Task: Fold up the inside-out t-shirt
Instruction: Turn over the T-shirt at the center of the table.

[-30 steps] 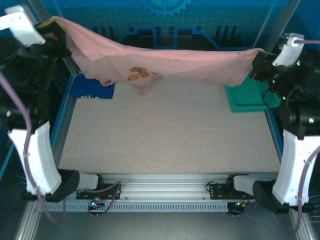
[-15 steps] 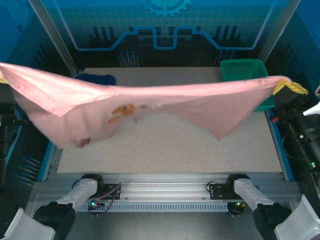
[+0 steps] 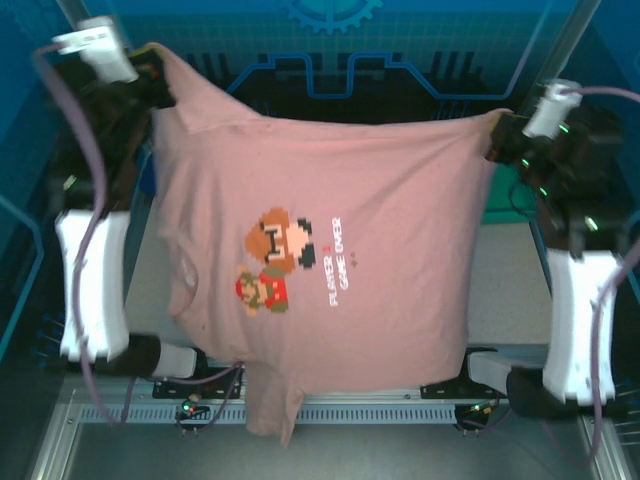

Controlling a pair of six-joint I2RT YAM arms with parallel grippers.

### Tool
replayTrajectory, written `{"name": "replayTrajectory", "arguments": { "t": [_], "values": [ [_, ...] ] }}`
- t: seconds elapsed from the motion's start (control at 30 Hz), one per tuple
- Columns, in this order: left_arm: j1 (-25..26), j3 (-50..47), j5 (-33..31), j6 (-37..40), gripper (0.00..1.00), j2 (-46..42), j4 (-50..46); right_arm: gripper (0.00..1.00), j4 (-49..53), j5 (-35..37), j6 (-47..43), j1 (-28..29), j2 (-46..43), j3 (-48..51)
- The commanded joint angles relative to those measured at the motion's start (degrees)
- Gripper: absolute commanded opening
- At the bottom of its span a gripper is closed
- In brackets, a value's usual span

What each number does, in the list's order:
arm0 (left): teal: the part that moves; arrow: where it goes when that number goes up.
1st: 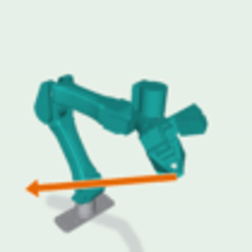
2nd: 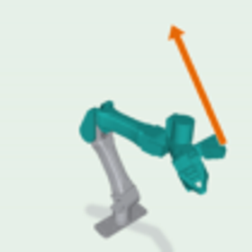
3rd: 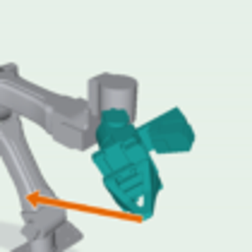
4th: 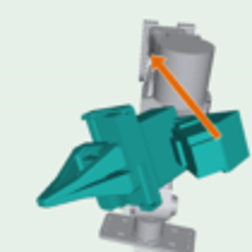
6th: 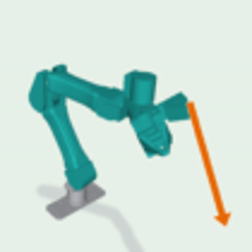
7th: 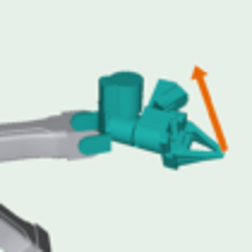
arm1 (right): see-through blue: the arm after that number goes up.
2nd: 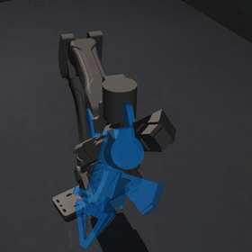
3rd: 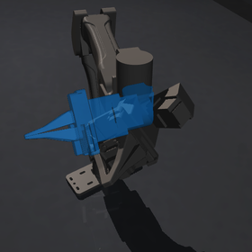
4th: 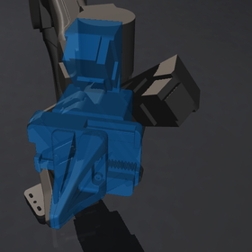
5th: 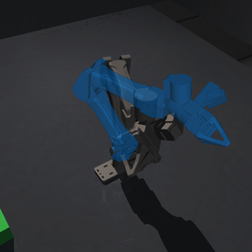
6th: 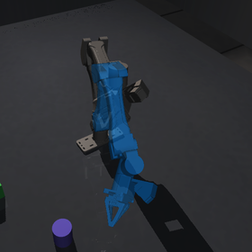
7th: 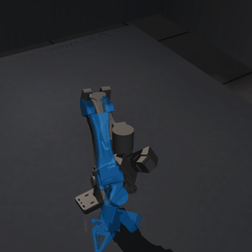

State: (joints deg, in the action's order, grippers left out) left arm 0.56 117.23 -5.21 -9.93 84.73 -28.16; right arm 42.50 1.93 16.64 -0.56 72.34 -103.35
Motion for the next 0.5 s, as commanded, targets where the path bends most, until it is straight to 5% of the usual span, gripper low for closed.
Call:
{"name": "replayTrajectory", "arguments": {
  "t": [0.0, 0.17, 0.33, 0.4, 0.47],
  "values": [
    [-0.8, -0.9, -1.1, 1.3, 0.0, 10.8, 5.8, 0.06, -11.2, 2.3, 1.2, -0.4, 11.0, 2.9],
    [-1.6, 15.0, 0.5, -0.8, 0.08, 37.6, 5.1, 0.14, -15.2, 3.6, 3.1, 1.7, 39.2, -11.6],
    [-1.6, 54.6, 8.0, -8.1, 0.48, 67.2, -7.3, 0.42, 4.0, 1.9, 1.3, 3.2, 69.1, -51.6],
    [-1.6, 49.4, 10.0, -11.4, 0.59, 65.1, -4.3, 0.47, 10.8, 1.0, -0.7, 4.1, 73.5, -62.0],
    [-1.5, 35.0, 10.9, -13.0, 0.65, 57.4, 1.8, 0.48, 15.5, 2.7, -2.8, 5.5, 71.4, -61.1]
  ]
}}
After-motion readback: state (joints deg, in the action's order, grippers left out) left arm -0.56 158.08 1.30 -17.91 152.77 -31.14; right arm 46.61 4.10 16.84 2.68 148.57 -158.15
